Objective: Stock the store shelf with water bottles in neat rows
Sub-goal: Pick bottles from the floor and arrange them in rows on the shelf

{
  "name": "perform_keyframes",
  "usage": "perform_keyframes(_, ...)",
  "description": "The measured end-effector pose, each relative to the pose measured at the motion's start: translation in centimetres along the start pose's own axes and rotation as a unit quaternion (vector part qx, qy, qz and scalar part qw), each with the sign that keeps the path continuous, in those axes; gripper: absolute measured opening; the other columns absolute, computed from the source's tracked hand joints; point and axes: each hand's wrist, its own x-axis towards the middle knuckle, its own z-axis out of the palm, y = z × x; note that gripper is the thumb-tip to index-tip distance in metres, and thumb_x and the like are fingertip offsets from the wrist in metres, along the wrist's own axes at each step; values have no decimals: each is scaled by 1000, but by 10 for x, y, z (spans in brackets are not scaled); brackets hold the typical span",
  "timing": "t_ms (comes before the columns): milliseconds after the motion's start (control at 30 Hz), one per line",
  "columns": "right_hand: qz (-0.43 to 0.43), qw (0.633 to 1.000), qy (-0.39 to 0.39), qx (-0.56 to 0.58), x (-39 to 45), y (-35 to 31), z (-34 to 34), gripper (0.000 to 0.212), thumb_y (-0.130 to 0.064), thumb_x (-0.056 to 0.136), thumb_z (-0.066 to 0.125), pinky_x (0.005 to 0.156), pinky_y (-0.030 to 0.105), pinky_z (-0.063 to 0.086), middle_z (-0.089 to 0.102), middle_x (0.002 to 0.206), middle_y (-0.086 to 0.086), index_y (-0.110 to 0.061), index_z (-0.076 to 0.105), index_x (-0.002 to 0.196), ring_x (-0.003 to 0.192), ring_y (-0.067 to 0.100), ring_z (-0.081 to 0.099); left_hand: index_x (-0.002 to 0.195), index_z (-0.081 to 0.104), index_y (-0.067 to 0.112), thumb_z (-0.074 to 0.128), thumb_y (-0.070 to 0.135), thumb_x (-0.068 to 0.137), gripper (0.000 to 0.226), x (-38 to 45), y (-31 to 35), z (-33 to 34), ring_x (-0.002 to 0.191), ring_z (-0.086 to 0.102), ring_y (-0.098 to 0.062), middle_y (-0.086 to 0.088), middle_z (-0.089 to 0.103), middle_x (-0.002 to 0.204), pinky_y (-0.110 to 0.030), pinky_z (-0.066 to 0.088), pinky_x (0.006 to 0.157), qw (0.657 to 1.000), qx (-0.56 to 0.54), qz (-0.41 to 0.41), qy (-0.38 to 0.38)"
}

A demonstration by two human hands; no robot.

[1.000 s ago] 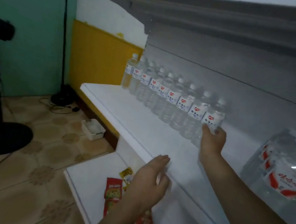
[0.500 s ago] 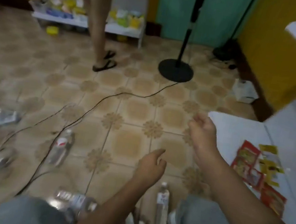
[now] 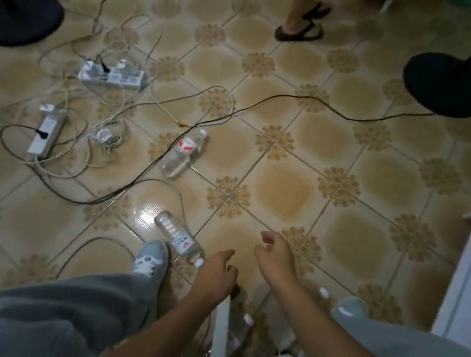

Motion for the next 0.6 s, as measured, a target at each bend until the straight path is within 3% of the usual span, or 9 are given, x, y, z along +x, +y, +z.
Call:
perform_keyframes(167,-82,983,-79,-143,42,-18,56,38,-9,96,52,94,20,38,47,138,-1,-20,50,132,124,15,48,135,50,17,45,17,95,40,33,-55,-19,127,46,-22,-6,50,140,-30,37,105,986,-98,-80,106)
perform_keyframes(233,-187,950,-102,-229,57,-31,80,48,-1,92,51,100,22,36,45,140,-1,-20,48,136,127,16,44,128,55,19,44,16,94,36,45,-79,-22,121,51,-20,-4,56,134,-27,39,101,977,-135,-91,136)
perform_keyframes(300,-285,890,-177,-308,76,-44,107,66,4,81,59,106,29,36,43,144,-1,-18,46,141,130,19,41,122,59,23,42,21,93,34,53,-97,-24,116,54,-17,0,61,127,-24,38,97,967,-164,-111,163)
perform_keyframes(367,-374,798,-260,-394,101,-51,139,74,-1,68,74,102,34,42,50,142,4,-16,53,137,125,25,48,117,60,29,39,29,93,31,61,-112,-27,111,56,-12,4,62,122,-23,39,96,951,-201,-153,180)
perform_keyframes(433,-448,693,-300,-478,127,-50,171,56,-15,60,71,85,33,53,65,121,6,-17,69,116,104,27,64,115,56,30,41,21,95,27,84,-107,-26,99,56,-6,-2,62,124,-17,42,90,933,-210,-211,200)
perform_keyframes(467,-477,634,-314,-521,139,-47,184,46,-22,61,65,79,32,55,68,113,5,-19,71,106,95,27,67,115,54,27,37,11,96,30,95,-112,-37,98,56,-8,-9,60,124,-18,44,91,919,-268,-234,169)
perform_keyframes(500,-505,563,-330,-565,150,-45,195,39,-26,64,59,79,33,54,69,110,4,-21,71,102,94,26,67,116,52,18,29,2,95,35,118,-114,-31,104,57,-16,-16,57,124,-28,45,97,909,-290,-246,173)
perform_keyframes(533,-532,495,-335,-599,162,-43,205,36,-28,69,55,81,34,53,68,111,2,-23,71,100,96,26,66,119,48,8,19,-5,92,42,150,-106,-22,112,55,-26,-22,52,127,-39,41,103,913,-196,-302,191)
perform_keyframes(600,-568,375,-344,-647,183,-41,220,33,-31,71,54,86,37,53,69,112,-1,-26,73,98,101,25,66,131,38,-5,1,-9,91,54,219,-100,-1,126,45,-37,-31,38,139,-48,34,109,896,-146,-365,205)
